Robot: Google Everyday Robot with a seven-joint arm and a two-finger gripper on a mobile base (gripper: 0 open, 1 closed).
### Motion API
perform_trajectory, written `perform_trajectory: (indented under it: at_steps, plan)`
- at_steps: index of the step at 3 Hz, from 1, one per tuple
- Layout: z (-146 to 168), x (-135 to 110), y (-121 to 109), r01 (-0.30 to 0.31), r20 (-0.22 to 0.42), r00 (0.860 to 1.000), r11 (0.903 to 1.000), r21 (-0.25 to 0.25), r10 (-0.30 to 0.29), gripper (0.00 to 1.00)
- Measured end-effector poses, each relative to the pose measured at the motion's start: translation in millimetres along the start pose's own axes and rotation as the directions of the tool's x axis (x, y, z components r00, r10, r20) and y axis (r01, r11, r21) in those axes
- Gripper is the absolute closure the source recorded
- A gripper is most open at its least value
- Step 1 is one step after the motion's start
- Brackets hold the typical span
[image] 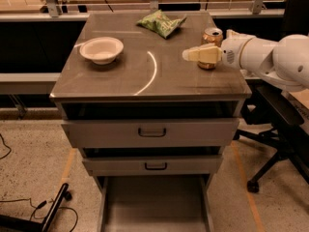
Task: Place orange can into bottom drawer
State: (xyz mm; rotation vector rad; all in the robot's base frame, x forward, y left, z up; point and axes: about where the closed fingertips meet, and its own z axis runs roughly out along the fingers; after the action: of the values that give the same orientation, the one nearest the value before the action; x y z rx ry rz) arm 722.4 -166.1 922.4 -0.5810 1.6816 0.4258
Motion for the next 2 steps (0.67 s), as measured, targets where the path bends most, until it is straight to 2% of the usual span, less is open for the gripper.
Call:
perform_trajectory:
  at_steps: [2]
  plan:
    - [19, 10, -3, -0.058, 0.04, 0.998, 0.9983, 0.006, 0.057, 0.0]
